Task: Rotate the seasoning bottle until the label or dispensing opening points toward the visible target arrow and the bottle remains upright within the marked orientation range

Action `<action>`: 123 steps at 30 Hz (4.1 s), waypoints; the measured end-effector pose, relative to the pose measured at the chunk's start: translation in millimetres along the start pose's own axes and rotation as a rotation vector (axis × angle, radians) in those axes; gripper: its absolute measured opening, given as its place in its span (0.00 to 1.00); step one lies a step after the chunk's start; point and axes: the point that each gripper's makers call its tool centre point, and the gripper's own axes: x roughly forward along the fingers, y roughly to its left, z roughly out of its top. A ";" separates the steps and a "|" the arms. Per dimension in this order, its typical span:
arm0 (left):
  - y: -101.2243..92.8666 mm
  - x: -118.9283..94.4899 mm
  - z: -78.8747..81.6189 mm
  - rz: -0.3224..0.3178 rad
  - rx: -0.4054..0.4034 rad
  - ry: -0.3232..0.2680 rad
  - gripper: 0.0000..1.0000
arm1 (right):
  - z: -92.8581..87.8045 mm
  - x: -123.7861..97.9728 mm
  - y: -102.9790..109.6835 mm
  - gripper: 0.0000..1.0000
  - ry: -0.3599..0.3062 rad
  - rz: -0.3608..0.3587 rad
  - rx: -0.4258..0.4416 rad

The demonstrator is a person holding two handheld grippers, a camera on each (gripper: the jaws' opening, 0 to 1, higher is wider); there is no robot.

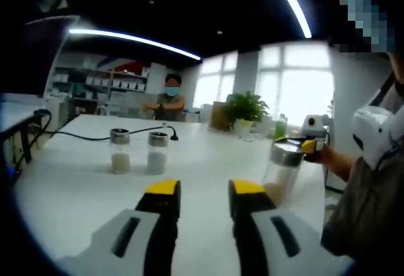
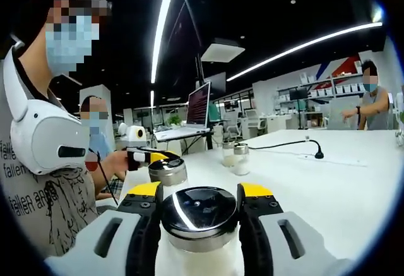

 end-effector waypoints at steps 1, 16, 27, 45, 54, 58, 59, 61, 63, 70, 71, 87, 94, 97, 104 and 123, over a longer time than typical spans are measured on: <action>0.7 -0.4 0.1 0.002 0.000 0.000 0.32 | 0.4 -1.2 0.2 0.47 0.000 0.001 0.000; -7.4 1.0 1.0 0.003 0.001 0.009 0.32 | -0.2 -4.6 4.2 0.46 0.041 0.041 0.000; -11.5 -2.4 -0.6 0.006 0.006 0.016 0.32 | 0.4 -8.0 4.5 0.46 0.036 0.065 0.020; -6.9 -13.0 5.5 0.018 0.016 0.003 0.32 | -0.1 -7.4 2.7 0.46 0.035 0.067 0.012; -6.7 -13.3 5.8 0.019 -0.001 -0.018 0.32 | 6.3 -4.5 6.2 0.46 0.034 0.076 0.010; -7.3 -17.0 14.0 0.016 -0.004 -0.017 0.32 | 20.7 -1.0 12.1 0.46 0.034 0.073 0.007; -7.2 -18.9 18.9 0.016 -0.006 -0.022 0.32 | 24.2 -0.6 12.9 0.46 0.034 0.073 0.006; -7.0 -22.8 29.2 0.018 -0.006 -0.030 0.32 | 29.2 0.2 14.0 0.46 0.035 0.072 0.005; -5.6 -25.6 34.6 0.022 -0.003 -0.033 0.32 | 31.6 1.1 14.4 0.46 0.037 0.073 0.004; -6.0 -31.0 41.7 0.024 0.001 -0.028 0.32 | 34.7 3.5 16.0 0.46 0.041 0.084 0.004; -6.2 -32.2 43.0 0.025 0.001 -0.029 0.32 | 34.3 3.3 15.8 0.46 0.041 0.084 0.004; -22.7 -31.0 46.1 0.022 -0.004 -0.043 0.32 | 31.3 -14.2 6.9 0.46 0.038 0.082 0.005; -44.6 -21.7 48.1 0.023 0.008 -0.060 0.32 | 29.3 -29.3 -1.2 0.46 0.040 0.085 0.010; -53.5 -19.6 48.6 0.022 0.017 -0.068 0.32 | 27.0 -32.8 -2.7 0.46 0.040 0.083 0.011; -67.1 -20.0 42.2 0.021 0.029 -0.067 0.32 | 21.0 -37.1 -1.4 0.46 0.036 0.089 0.008; -68.2 -27.5 34.8 0.008 0.029 -0.074 0.32 | 10.9 -35.5 10.4 0.46 0.035 0.113 0.013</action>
